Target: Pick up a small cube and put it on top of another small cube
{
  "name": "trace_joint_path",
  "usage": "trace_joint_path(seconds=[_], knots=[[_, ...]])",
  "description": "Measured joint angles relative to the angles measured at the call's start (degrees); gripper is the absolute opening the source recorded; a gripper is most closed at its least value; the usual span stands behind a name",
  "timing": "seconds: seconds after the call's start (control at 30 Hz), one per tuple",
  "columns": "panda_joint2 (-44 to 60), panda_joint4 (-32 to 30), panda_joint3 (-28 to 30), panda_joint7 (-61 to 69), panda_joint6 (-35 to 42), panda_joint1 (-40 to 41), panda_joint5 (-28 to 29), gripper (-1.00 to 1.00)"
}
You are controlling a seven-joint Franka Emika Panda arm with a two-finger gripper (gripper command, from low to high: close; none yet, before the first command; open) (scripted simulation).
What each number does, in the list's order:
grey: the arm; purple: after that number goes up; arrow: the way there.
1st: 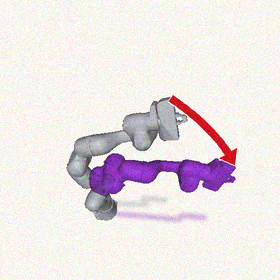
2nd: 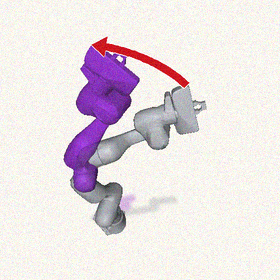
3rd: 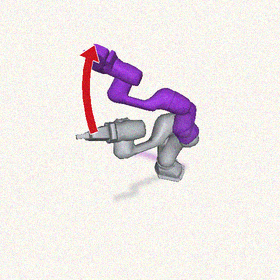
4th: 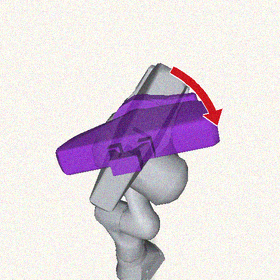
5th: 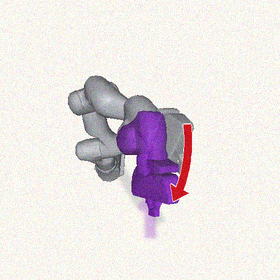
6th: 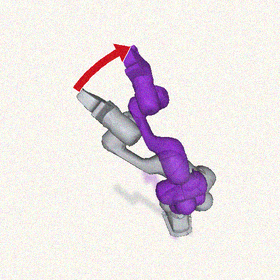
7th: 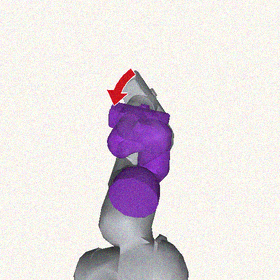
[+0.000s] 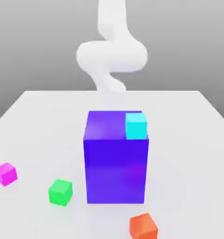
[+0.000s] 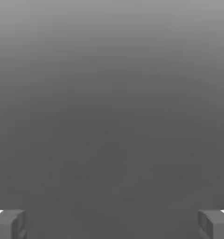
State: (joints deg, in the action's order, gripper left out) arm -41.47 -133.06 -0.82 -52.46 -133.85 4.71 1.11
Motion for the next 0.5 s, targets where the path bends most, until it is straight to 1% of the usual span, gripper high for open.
trace_joint_path(seconds=[0.3,0.5], knots=[[15.98,-4.62,-1.43,-24.26,-7.46,15.96,4.28,0.00],[26.43,-7.63,0.07,-39.93,-12.31,24.29,6.82,0.00]])
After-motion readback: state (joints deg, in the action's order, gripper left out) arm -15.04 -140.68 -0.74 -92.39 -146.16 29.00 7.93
